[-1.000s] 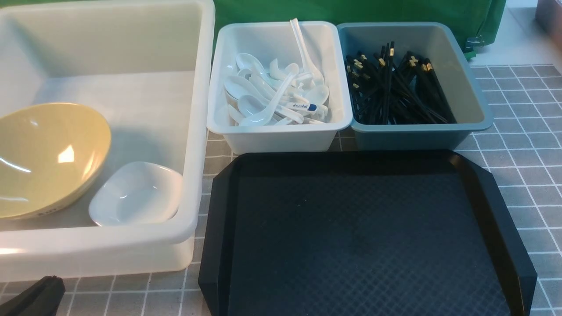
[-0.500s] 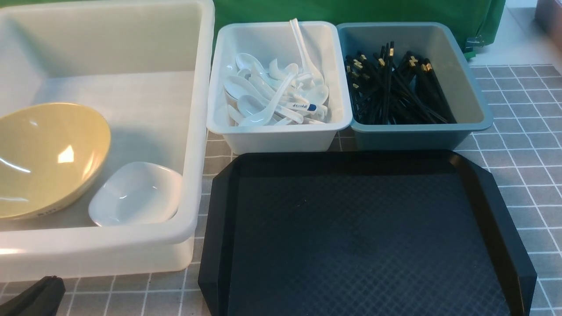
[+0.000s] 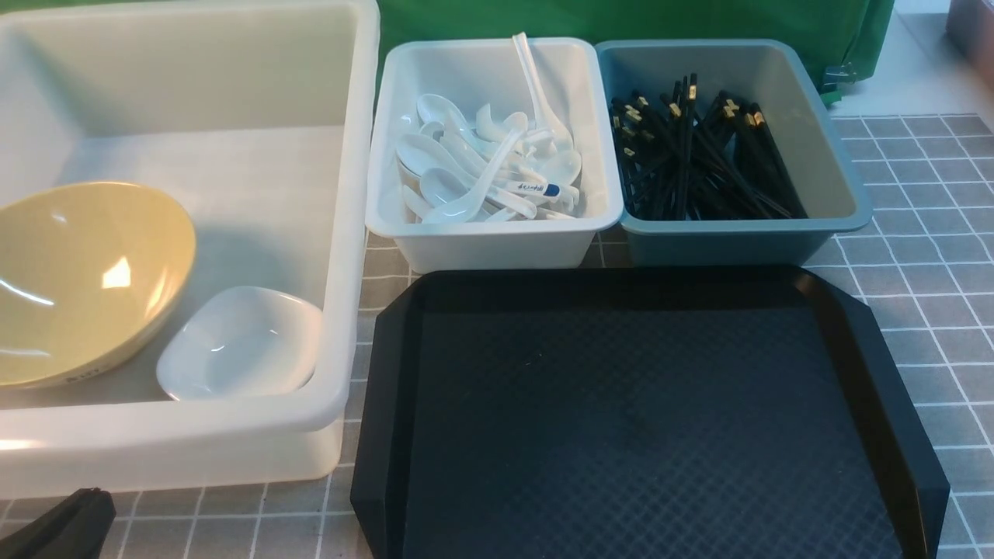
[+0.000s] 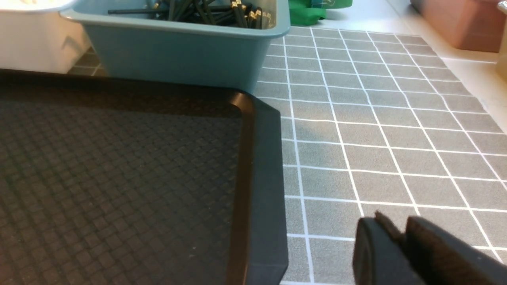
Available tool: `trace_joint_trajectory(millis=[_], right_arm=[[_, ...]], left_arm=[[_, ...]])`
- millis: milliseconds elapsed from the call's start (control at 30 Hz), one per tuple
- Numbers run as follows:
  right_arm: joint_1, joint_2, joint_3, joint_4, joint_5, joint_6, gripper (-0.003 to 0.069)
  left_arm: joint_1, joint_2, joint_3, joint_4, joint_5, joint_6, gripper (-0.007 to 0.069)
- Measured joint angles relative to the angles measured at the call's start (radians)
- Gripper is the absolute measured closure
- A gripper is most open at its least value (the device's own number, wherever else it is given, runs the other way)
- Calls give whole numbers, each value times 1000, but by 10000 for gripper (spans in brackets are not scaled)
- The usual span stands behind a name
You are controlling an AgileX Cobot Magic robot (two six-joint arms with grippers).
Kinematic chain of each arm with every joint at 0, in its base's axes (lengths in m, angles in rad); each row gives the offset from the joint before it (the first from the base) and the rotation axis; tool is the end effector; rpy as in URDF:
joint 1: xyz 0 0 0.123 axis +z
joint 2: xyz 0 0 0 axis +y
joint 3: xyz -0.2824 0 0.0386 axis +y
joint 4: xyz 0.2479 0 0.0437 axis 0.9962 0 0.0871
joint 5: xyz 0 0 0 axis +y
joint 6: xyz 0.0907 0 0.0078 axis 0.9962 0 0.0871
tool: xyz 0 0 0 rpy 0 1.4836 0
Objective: On grey table put chopsticks spoon bowls plates into blue grey white boxes.
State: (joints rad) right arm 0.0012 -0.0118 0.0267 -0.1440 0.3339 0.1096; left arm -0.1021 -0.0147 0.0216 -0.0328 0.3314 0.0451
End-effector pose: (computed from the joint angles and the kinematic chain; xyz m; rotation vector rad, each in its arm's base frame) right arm 0.0536 -0.0042 0.1749 0.0078 1.8293 -0.0609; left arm 0.0530 -0.0064 0.1767 0.1133 1.8188 -0.0719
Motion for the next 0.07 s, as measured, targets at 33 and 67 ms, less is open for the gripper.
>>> trace_joint_trajectory(millis=[33,67], right_arm=[[0,0,0,0,0,0,528],[0,0,0,0,0,0,528]], left_arm=[[0,0,0,0,0,0,633],[0,0,0,0,0,0,633]])
